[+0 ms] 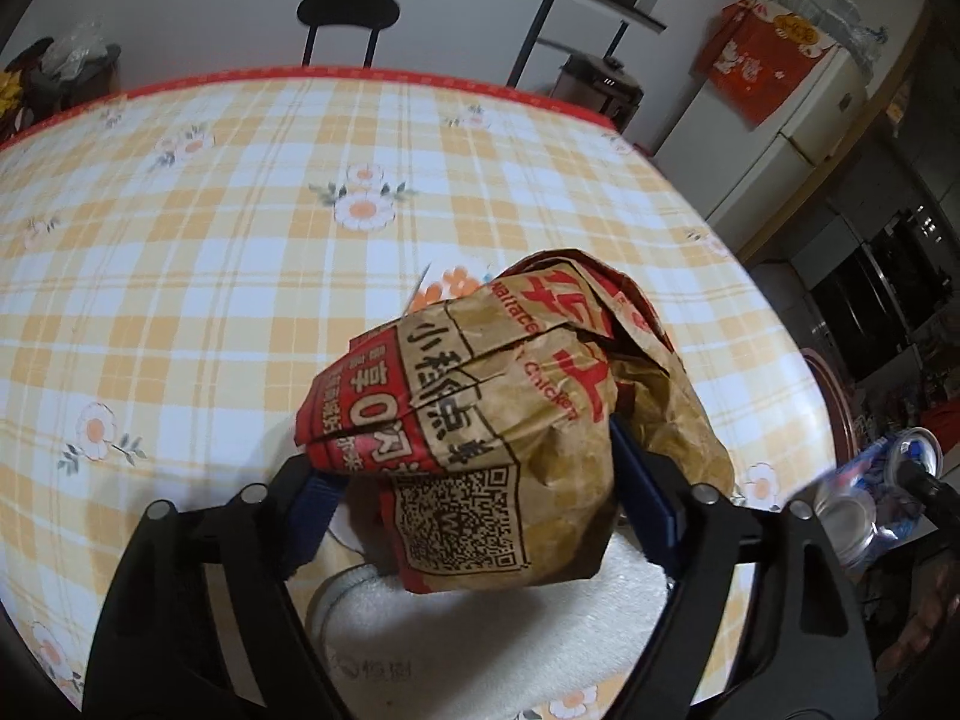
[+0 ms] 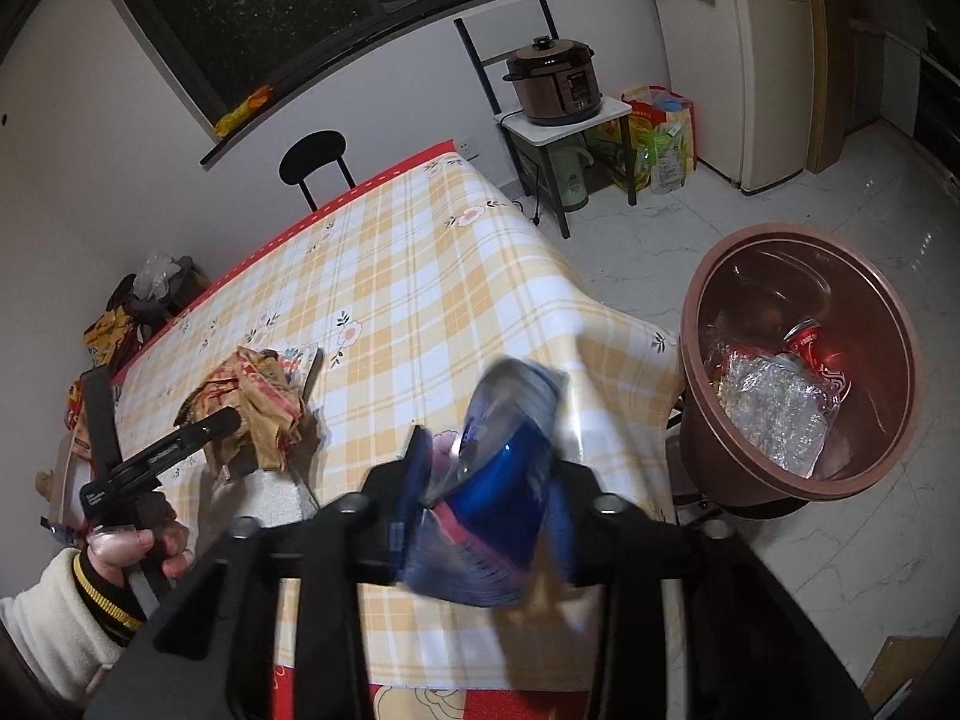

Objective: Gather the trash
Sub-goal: 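Grasp the brown paper food bag with the left tool while the right lifts the blue can, then release the blue can into the bucket with the right tool while the left holds the paper bag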

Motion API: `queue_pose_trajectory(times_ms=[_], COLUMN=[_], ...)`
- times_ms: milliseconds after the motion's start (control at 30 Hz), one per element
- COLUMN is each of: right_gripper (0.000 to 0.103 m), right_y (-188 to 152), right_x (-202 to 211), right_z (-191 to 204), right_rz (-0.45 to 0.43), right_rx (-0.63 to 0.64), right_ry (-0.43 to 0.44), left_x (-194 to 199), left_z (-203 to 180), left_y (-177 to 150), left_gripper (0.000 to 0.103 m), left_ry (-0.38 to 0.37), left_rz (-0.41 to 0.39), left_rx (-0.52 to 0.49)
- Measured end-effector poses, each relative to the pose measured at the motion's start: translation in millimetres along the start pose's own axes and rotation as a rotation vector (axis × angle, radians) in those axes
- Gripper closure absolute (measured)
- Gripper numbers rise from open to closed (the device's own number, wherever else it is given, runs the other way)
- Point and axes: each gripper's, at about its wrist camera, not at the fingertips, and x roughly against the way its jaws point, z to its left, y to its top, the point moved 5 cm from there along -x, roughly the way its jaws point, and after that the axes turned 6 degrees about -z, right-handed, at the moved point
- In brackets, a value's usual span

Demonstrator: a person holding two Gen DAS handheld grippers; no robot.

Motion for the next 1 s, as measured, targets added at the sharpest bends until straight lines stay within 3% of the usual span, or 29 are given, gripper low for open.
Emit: queue_pose_trajectory(times_ms=[300,767,1000], right_gripper=[0.074,0.074,0.074], right_y=[-8,10,20], right_x=[1,41,64], right_z=[15,65,65], right_rz=[-0.003,-0.113,-0.168], right_rx=[-0.006,0.053,0.066], right_ry=[0.041,0.09,0.089], left_x=[61,174,204], left_z=[6,38,35], left_y=[16,29,30], left_gripper=[0.026,0.026,0.026], left_ry=[-0.041,-0.026,-0.036], left_rz=[-0.109,-0.281,-0.318], left_rx=[0.024,0.059,0.043])
